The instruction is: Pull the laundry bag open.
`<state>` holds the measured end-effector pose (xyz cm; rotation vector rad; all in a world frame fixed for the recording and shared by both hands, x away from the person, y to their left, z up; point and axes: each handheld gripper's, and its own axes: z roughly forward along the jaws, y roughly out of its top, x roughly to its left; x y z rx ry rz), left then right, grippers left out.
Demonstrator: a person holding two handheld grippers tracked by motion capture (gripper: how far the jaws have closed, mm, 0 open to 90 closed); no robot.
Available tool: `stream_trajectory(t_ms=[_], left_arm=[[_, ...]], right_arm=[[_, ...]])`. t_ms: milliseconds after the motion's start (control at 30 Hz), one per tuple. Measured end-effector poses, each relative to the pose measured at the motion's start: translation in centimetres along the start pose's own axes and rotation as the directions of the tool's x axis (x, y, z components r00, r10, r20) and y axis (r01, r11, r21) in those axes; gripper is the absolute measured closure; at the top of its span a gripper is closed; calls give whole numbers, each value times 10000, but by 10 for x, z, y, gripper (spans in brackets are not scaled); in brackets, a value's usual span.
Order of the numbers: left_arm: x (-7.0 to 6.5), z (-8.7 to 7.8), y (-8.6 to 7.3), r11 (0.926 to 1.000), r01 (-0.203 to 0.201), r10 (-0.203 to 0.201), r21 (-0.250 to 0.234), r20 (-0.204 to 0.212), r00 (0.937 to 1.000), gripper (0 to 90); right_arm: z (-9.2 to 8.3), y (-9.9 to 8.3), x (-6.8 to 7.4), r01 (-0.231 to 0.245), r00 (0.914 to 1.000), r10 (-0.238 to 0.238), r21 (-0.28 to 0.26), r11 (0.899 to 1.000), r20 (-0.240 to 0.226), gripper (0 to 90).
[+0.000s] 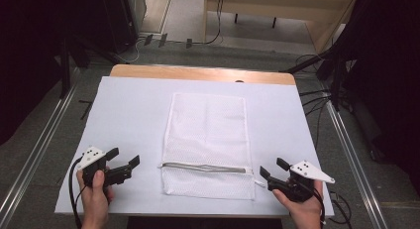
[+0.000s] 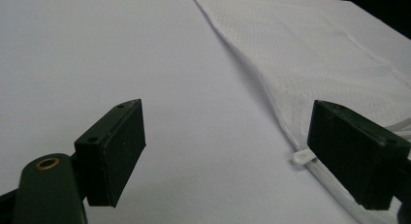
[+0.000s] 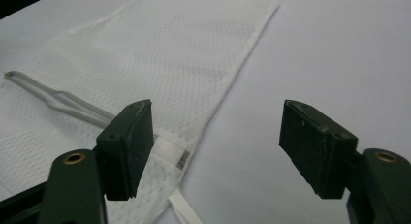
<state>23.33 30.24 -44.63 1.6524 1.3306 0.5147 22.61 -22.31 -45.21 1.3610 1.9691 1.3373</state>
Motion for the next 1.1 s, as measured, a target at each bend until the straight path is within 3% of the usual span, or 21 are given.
stream_trajectory(t_ms=[333, 500, 567, 633, 800, 1100], left_arm=[[15, -8, 1, 9999, -156, 155, -38, -251, 9996, 142], [23, -13, 2, 9998, -193, 188, -88, -499, 9986, 142], [27, -17, 2, 9995, -235, 225, -198, -503, 9985, 142], [31, -20, 3, 9994, -254, 239, -236, -653, 9976, 142], [41, -27, 4, 9964, 473, -501, -708, -382, 9980, 142], [39, -27, 4, 9976, 301, -328, -630, -426, 9986, 142]], right_arm=[[-9, -3, -36, -390, 9969, 396, -108, 9992, 686, 248], [-17, -4, -52, -565, 9948, 584, -247, 9981, 833, 165], [-19, -5, -58, -527, 9884, 561, -281, 9982, 1411, 108], [-21, -6, -63, -557, 9794, 609, -324, 9979, 1927, 134], [-23, -9, -71, -596, 9786, 650, -333, 9977, 1953, 133], [-20, -10, -72, -690, 9747, 728, -251, 9973, 2113, 133]])
